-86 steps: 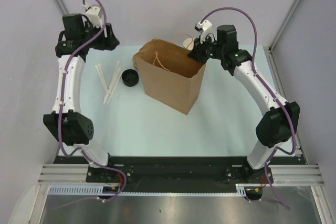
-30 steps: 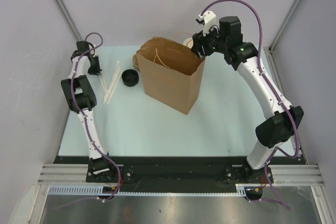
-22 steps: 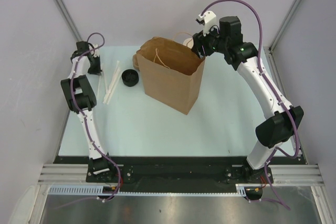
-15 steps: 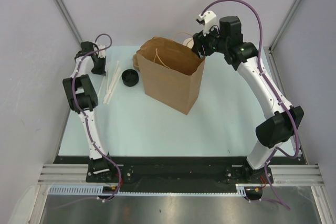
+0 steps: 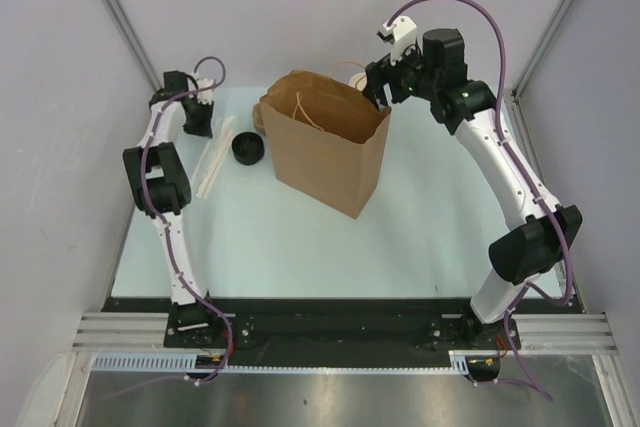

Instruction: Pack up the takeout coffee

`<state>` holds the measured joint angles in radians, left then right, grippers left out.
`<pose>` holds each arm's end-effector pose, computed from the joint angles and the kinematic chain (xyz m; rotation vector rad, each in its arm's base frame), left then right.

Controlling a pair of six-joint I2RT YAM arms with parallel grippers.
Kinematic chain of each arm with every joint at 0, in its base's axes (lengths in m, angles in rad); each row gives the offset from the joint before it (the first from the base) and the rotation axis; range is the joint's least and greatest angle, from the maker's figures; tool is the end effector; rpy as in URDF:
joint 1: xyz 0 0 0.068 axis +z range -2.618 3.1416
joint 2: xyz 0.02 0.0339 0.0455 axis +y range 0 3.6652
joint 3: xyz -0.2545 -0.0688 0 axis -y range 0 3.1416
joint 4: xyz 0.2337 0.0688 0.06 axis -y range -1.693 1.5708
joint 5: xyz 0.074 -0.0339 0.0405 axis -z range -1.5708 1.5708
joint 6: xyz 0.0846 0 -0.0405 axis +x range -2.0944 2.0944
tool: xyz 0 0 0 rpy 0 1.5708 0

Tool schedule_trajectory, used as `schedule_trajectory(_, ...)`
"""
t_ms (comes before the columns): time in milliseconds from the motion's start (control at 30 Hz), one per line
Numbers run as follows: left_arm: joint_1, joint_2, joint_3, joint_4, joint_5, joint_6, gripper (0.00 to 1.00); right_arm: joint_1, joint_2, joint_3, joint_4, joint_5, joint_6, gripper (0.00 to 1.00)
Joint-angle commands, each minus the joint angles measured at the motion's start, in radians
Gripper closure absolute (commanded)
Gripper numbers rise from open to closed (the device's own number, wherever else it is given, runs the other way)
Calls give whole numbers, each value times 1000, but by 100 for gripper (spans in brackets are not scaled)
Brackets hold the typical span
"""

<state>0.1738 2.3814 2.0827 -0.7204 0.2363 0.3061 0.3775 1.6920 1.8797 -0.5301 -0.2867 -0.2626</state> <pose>0.5228 0.0717 0.1444 0.2540 2.5382 -0.1225 0.3773 0.1753 0.4166 -0.7831 1.7466 0.3515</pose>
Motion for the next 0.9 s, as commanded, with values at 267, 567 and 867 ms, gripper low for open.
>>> schedule_trajectory(267, 6, -355, 39, -22, 35, -45, 100, -20, -94, 4, 165, -15, 52, 0)
schedule_trajectory(567, -75, -622, 82, 108, 259, -113, 100, -25, -147, 1, 307, -52, 101, 0)
schedule_trajectory(867, -235, -784, 7, 517, 507, -281, 100, 23, -71, 139, 482, -255, 333, 4)
